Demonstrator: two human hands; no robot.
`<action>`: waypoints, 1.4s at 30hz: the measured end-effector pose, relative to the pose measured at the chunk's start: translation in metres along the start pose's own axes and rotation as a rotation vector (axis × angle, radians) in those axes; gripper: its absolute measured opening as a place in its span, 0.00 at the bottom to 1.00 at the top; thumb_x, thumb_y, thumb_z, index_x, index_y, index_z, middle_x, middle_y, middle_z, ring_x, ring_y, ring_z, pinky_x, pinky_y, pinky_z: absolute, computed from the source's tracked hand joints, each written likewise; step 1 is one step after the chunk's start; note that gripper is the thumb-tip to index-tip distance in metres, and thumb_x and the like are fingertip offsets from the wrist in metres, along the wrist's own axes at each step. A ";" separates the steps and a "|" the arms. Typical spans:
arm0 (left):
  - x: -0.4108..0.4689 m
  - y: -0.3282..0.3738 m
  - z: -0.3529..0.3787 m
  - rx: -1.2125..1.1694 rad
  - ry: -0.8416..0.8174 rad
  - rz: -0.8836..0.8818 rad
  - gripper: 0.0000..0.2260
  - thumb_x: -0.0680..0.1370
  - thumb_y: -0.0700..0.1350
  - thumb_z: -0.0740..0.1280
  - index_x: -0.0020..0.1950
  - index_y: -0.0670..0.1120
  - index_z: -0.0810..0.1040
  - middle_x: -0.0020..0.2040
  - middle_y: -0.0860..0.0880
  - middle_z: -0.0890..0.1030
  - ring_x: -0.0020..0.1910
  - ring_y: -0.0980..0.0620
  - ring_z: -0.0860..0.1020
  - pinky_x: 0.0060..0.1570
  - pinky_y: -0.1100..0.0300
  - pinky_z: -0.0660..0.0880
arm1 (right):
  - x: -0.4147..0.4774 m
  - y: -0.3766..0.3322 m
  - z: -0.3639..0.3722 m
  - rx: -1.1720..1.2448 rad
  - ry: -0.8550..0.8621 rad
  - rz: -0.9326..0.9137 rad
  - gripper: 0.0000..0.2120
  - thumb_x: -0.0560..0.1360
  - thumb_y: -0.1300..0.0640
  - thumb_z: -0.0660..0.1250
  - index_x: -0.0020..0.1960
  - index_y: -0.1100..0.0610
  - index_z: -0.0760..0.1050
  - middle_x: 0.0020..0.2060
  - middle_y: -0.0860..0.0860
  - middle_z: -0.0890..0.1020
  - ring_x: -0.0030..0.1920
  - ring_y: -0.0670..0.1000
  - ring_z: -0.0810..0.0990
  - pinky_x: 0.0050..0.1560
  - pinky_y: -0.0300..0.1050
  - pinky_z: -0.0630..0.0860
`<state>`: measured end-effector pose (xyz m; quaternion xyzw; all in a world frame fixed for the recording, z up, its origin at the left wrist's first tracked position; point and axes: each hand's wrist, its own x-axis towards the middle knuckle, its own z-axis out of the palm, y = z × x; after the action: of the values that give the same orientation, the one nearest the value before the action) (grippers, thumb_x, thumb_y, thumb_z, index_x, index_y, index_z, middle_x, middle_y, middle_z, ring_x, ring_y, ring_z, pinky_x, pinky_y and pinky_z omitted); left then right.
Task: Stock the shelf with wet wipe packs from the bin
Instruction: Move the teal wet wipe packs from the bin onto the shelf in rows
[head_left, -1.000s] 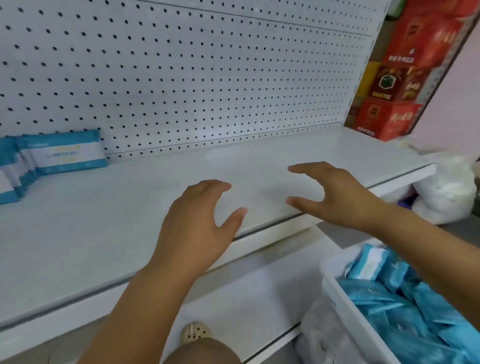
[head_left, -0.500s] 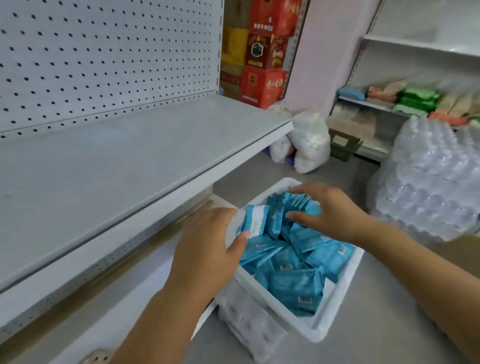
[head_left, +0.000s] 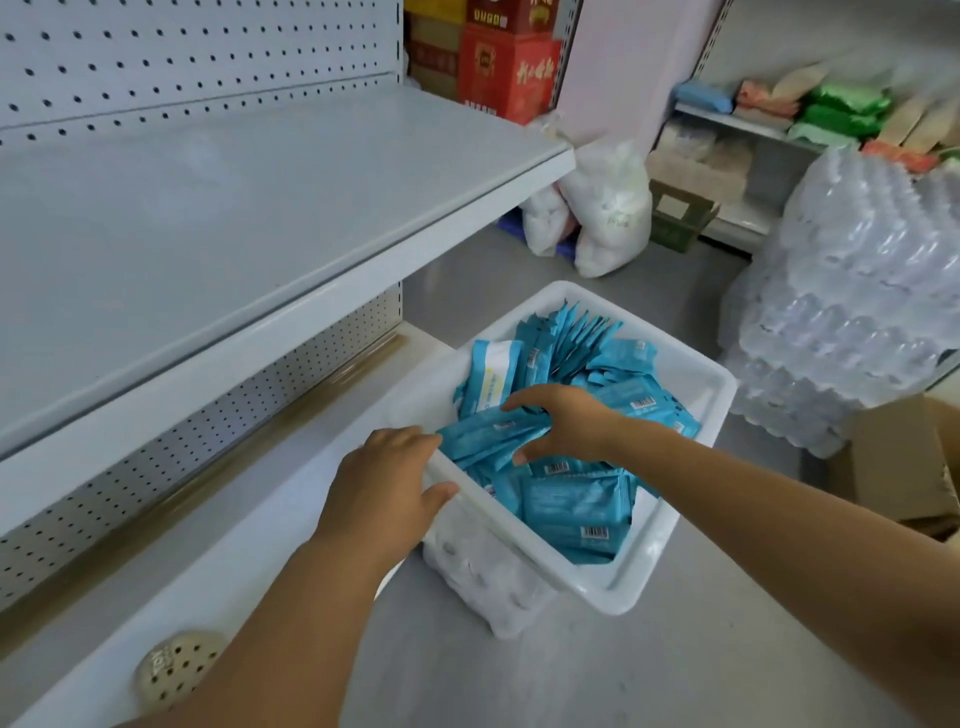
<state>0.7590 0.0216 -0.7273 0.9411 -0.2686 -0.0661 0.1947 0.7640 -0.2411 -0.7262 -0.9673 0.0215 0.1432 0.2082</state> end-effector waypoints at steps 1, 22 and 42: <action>0.002 -0.003 0.001 0.004 -0.001 0.002 0.26 0.79 0.59 0.65 0.75 0.52 0.69 0.74 0.54 0.70 0.73 0.52 0.66 0.70 0.54 0.67 | 0.006 -0.001 0.003 -0.007 -0.010 -0.010 0.32 0.68 0.46 0.80 0.70 0.48 0.75 0.70 0.47 0.74 0.70 0.50 0.72 0.70 0.44 0.66; 0.000 -0.011 0.003 -0.228 -0.016 -0.117 0.22 0.79 0.54 0.68 0.72 0.51 0.73 0.76 0.54 0.67 0.72 0.52 0.68 0.71 0.53 0.68 | 0.048 0.011 -0.009 -0.085 0.122 -0.098 0.12 0.78 0.49 0.70 0.50 0.58 0.84 0.44 0.57 0.85 0.46 0.57 0.81 0.52 0.55 0.77; -0.010 0.027 -0.072 -1.383 0.426 -0.367 0.09 0.80 0.44 0.69 0.60 0.45 0.80 0.49 0.48 0.87 0.47 0.50 0.86 0.46 0.56 0.83 | -0.062 -0.110 -0.046 0.811 0.301 -0.153 0.19 0.83 0.48 0.60 0.49 0.59 0.85 0.38 0.55 0.87 0.35 0.45 0.82 0.39 0.39 0.79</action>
<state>0.7539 0.0295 -0.6498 0.6260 0.0389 -0.0677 0.7759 0.7282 -0.1609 -0.6246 -0.8162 0.0345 -0.0354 0.5756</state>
